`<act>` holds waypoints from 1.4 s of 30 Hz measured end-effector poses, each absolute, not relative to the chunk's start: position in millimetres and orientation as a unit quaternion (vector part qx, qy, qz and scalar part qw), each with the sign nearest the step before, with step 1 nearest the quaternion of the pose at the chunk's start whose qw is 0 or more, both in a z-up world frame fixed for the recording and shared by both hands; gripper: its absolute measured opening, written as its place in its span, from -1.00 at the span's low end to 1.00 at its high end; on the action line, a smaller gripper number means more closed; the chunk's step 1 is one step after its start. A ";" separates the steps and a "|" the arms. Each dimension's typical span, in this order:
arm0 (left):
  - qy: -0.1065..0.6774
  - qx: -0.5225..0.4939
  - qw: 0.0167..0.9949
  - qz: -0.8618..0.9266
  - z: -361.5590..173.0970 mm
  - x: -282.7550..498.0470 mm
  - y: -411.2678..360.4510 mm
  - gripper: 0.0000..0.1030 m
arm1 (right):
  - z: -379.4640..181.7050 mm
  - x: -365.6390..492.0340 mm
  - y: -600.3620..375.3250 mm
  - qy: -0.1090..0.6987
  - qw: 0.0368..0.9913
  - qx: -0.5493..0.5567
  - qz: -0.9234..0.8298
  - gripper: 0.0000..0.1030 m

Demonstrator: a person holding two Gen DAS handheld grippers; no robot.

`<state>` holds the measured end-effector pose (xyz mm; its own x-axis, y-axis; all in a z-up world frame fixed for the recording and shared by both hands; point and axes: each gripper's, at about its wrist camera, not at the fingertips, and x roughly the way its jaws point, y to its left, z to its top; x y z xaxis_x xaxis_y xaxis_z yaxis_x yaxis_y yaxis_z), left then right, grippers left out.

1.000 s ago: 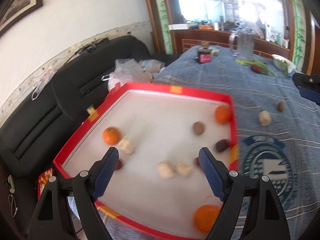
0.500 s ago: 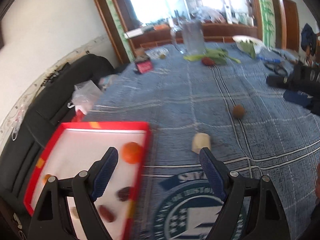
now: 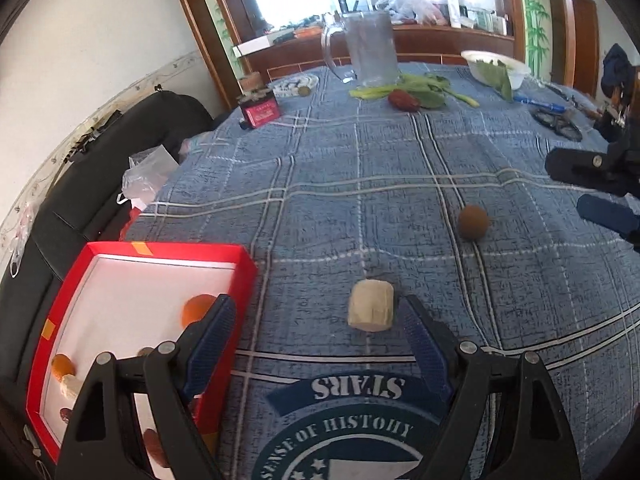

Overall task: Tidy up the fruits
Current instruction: 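Move both grippers back to a cream cube and brown nut on the cloth, then grasp the cream cube with the left gripper while the right gripper grasps the brown nut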

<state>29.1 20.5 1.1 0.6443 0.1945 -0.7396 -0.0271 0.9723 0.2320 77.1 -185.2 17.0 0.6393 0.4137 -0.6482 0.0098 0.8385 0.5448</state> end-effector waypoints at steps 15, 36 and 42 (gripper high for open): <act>0.431 0.070 0.900 0.011 -7.3 33.6 18.9 -0.05 | 12.2 79.0 -183.3 0.416 0.867 0.250 0.113 0.28; 0.408 -0.003 0.911 -0.056 8.9 -24.4 39.4 -0.55 | 9.8 88.4 -130.6 0.390 0.883 0.157 0.206 0.04; 0.400 -0.015 0.914 -0.064 14.9 -44.8 49.3 -0.55 | -3.7 95.4 -116.7 0.411 0.886 0.110 0.185 -0.02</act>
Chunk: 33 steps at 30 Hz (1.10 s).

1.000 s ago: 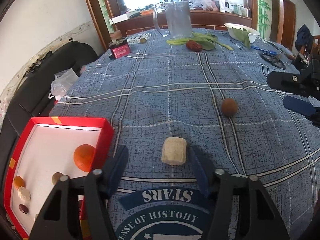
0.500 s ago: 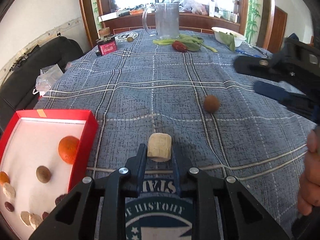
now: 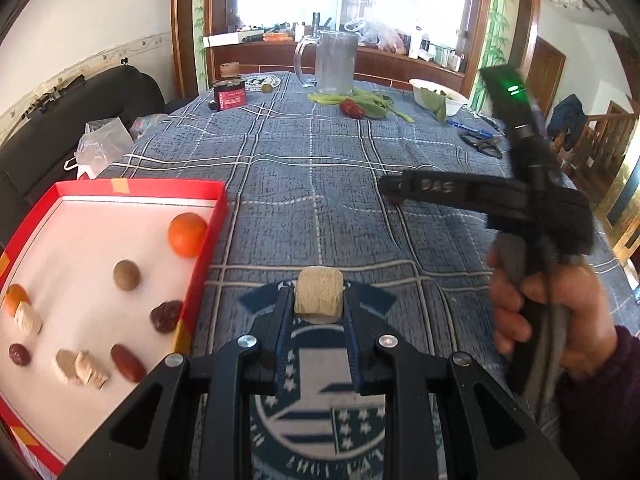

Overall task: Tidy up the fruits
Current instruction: 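Grasp the cream cube with the left gripper while the right gripper grasps the brown nut, then carry the cream cube and brown nut over the red tray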

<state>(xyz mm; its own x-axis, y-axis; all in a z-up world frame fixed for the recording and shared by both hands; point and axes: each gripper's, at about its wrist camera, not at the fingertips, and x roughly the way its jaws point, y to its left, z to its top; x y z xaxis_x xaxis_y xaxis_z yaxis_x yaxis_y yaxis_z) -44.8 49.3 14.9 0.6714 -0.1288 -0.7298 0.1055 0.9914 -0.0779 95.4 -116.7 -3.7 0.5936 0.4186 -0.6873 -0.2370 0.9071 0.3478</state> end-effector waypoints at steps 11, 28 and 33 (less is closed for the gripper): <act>0.399 -0.022 0.914 -0.063 14.9 -50.9 53.9 -0.55 | -13.6 102.5 -108.7 0.428 0.887 0.077 0.153 -0.29; 0.391 -0.005 0.919 -0.038 18.9 -55.8 56.5 -0.55 | 8.0 88.8 -122.2 0.397 0.905 0.090 0.125 -0.44; 0.385 -0.008 0.922 -0.033 23.4 -59.2 62.1 -0.55 | 20.6 76.6 -124.3 0.380 0.908 0.108 0.137 -0.44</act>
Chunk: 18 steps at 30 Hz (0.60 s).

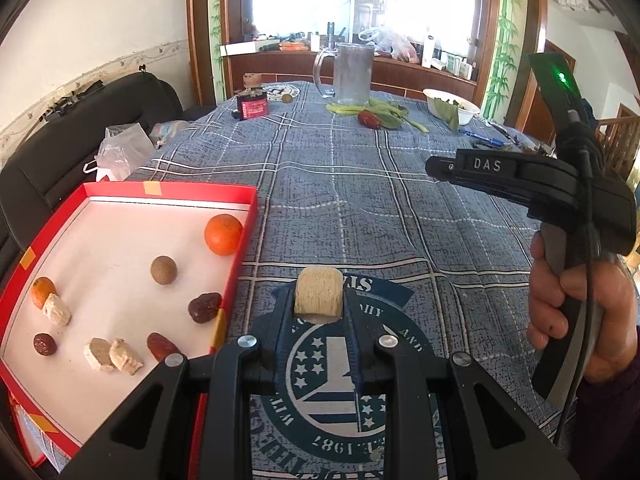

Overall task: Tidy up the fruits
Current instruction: 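Carry the cream cube and brown nut over the red tray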

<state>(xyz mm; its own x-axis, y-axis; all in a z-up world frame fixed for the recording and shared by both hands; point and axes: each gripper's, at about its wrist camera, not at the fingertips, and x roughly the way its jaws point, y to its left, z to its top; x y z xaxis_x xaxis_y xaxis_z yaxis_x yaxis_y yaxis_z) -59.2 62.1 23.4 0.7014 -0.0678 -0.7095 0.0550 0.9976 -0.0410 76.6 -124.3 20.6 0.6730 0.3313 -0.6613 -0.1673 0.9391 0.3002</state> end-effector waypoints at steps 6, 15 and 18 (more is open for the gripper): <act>0.380 -0.013 0.924 -0.031 28.8 -62.6 69.9 -0.55 | 25.5 65.0 -113.2 0.371 0.911 0.097 0.151 -0.44; 0.368 -0.025 0.929 -0.016 39.6 -70.4 89.0 -0.55 | 26.7 52.7 -98.1 0.363 0.914 0.077 0.164 -0.44; 0.363 -0.028 0.931 -0.010 43.5 -72.3 94.6 -0.55 | 26.1 50.9 -96.0 0.361 0.915 0.072 0.163 -0.44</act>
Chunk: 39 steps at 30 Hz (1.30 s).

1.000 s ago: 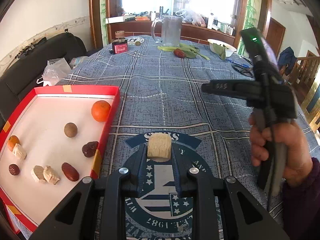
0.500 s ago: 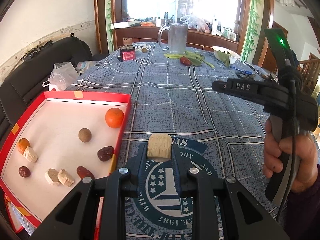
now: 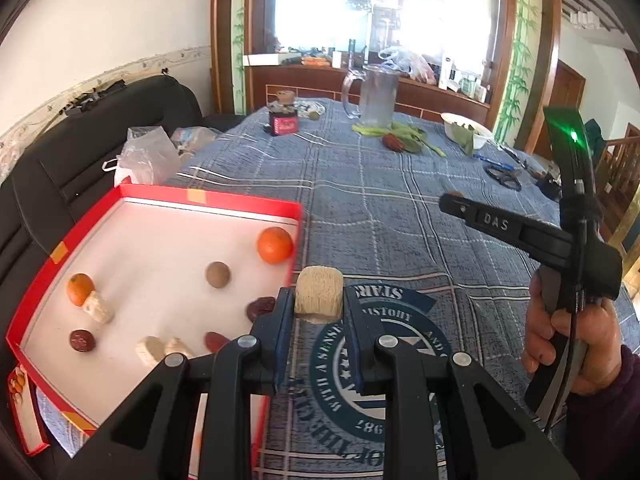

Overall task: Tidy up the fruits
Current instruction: 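Carry the cream cube and brown nut over the red tray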

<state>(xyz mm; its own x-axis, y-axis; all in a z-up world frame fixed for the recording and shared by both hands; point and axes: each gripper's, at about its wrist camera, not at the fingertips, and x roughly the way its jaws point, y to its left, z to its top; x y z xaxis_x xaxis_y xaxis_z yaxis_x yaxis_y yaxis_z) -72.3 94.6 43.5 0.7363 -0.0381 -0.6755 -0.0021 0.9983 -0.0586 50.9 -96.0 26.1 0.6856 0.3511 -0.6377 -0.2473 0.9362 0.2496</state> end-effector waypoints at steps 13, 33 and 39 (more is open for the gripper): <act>0.355 -0.049 0.933 0.030 46.9 -80.4 133.1 -0.55 | 24.3 49.2 -99.3 0.353 0.923 0.060 0.139 -0.44; 0.342 -0.103 0.931 0.072 38.8 -100.9 211.2 -0.55 | 32.5 34.3 -99.2 0.315 0.945 0.008 0.092 -0.45; 0.344 -0.118 0.927 0.091 32.4 -106.2 236.4 -0.55 | 44.3 16.9 -80.9 0.325 0.936 0.046 0.130 -0.44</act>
<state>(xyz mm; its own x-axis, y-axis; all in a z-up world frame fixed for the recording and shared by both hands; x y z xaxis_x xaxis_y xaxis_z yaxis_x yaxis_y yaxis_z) -106.2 236.4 32.4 0.7464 0.0876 -0.6597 -0.2506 0.9553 -0.1566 16.9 -80.9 44.3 0.7551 0.2723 -0.5964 -0.2127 0.9622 0.1700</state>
